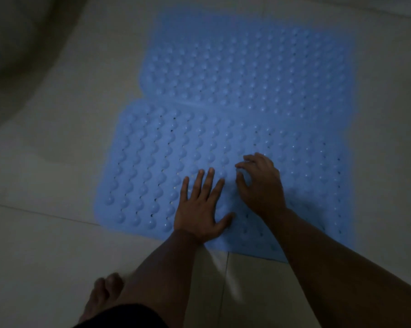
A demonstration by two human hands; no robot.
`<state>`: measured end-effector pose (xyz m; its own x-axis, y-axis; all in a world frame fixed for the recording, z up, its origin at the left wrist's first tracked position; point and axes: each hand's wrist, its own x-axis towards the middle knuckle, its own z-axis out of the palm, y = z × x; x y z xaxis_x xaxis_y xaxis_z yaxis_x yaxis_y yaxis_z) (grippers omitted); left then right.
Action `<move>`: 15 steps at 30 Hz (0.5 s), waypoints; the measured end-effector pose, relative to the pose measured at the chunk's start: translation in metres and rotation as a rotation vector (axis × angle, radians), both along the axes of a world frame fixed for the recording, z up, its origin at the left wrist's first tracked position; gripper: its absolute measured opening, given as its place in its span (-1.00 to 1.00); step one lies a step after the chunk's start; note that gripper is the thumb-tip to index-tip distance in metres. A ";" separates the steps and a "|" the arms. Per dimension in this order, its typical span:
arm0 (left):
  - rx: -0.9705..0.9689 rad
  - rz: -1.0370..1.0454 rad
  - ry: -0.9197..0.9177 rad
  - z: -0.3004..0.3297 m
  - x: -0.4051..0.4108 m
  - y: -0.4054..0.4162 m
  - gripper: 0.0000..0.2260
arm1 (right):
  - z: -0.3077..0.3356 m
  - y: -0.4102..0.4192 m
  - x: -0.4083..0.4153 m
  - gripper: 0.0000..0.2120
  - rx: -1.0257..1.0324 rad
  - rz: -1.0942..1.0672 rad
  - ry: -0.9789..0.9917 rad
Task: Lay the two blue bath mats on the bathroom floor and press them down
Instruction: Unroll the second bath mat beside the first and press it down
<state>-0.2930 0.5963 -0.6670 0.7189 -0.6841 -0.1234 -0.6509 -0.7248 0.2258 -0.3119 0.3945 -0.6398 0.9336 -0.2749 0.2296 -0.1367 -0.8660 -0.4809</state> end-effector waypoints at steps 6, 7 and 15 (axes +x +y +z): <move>-0.252 0.038 0.035 0.025 0.054 0.025 -0.59 | 0.045 0.024 0.051 -0.82 0.008 0.047 0.054; -0.241 0.065 -0.027 0.028 0.068 0.039 -0.61 | 0.050 0.035 0.058 -0.81 0.017 0.060 0.075; -0.046 0.318 -0.179 0.030 0.107 0.142 -0.59 | 0.005 0.175 0.050 -0.41 0.002 0.248 0.305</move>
<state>-0.1865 0.7384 -0.6375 0.9040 -0.4246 0.0492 -0.4266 -0.8890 0.1661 -0.2622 0.5698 -0.6350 0.9971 -0.0323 -0.0684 -0.0598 -0.8900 -0.4520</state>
